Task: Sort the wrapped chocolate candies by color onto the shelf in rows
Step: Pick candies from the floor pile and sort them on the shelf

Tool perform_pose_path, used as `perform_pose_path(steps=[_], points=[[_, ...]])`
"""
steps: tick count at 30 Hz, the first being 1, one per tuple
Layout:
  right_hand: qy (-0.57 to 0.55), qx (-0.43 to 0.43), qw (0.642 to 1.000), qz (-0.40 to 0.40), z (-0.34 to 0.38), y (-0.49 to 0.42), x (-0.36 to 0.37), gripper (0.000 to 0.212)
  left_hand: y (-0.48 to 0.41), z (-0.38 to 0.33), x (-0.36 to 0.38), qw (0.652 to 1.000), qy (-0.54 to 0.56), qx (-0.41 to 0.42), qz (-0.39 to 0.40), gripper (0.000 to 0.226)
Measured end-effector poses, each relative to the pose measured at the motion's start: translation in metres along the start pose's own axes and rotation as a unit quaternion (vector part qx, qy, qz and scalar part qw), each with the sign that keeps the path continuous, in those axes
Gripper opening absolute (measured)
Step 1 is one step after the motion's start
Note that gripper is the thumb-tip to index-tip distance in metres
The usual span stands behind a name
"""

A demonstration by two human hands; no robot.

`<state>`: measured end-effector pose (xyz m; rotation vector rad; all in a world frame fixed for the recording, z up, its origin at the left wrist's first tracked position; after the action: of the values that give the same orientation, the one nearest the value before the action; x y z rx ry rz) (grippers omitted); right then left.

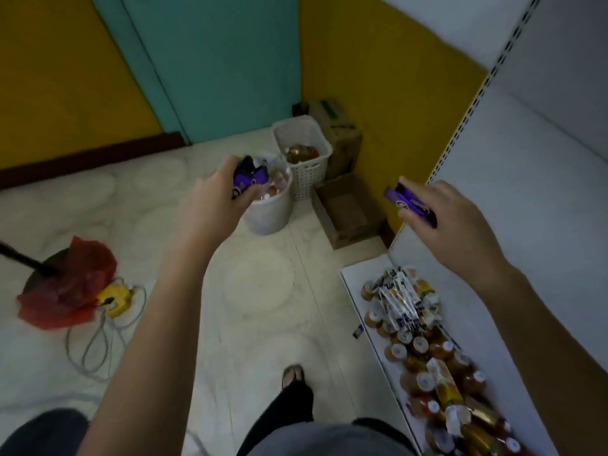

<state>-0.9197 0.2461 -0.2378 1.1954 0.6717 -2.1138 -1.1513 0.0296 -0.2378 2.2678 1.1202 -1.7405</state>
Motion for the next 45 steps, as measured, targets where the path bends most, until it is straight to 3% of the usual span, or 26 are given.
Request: perform_pose_path(steps=[3, 6, 11, 14, 20, 25, 29, 31, 34, 37, 40, 45], points=[[-0.02, -0.021, 0.995, -0.096, 0.04, -0.045, -0.05, 0.048, -0.093, -0.017, -0.042, 0.994, -0.029, 0.096, -0.049, 0.046], [-0.012, -0.038, 0.981, -0.19, 0.065, -0.073, -0.114, 0.048, -0.172, -0.064, -0.076, 0.975, 0.013, 0.201, -0.097, 0.047], [0.07, -0.012, 0.951, -0.302, 0.074, -0.079, -0.214, 0.05, -0.264, -0.178, -0.103, 0.909, 0.14, 0.375, -0.118, 0.044], [0.162, 0.057, 0.932, -0.319, 0.063, -0.063, -0.262, 0.049, -0.288, -0.258, -0.101, 0.853, 0.219, 0.469, -0.072, 0.037], [0.285, 0.253, 0.896, -0.229, 0.005, -0.015, -0.328, 0.04, -0.294, -0.405, -0.047, 0.731, 0.26, 0.619, 0.124, 0.025], [0.24, 0.388, 0.875, -0.163, -0.066, -0.005, -0.357, 0.029, -0.293, -0.488, 0.004, 0.661, 0.236, 0.656, 0.278, 0.034], [0.071, 0.416, 0.888, -0.186, -0.105, 0.0, -0.35, 0.057, -0.291, -0.515, 0.034, 0.627, 0.259, 0.63, 0.377, 0.055], [-0.026, 0.396, 0.891, -0.222, -0.113, 0.003, -0.347, 0.054, -0.294, -0.515, 0.044, 0.619, 0.291, 0.598, 0.418, 0.061], [-0.064, 0.389, 0.883, -0.257, -0.115, 0.009, -0.351, 0.03, -0.301, -0.51, 0.05, 0.61, 0.345, 0.585, 0.409, 0.048], [0.028, 0.424, 0.881, -0.207, -0.126, 0.012, -0.346, 0.019, -0.301, -0.506, 0.056, 0.602, 0.322, 0.622, 0.384, 0.026], [0.058, 0.444, 0.88, -0.156, -0.133, 0.011, -0.335, 0.025, -0.295, -0.503, 0.061, 0.594, 0.229, 0.666, 0.388, 0.039], [0.032, 0.412, 0.891, -0.189, -0.12, 0.007, -0.334, 0.035, -0.29, -0.503, 0.06, 0.596, 0.159, 0.68, 0.397, 0.07]])
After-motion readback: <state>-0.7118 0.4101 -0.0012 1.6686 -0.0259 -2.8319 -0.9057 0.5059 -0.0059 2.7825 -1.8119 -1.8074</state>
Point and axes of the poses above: each hand's wrist, its own y-axis away from the middle knuckle, its own x-axis out of the palm, z = x × y, the point moved 3 cm from there along -y, towards the middle knuckle, and after that the axes turned 15 degrees about x, right-handed, at the moved point
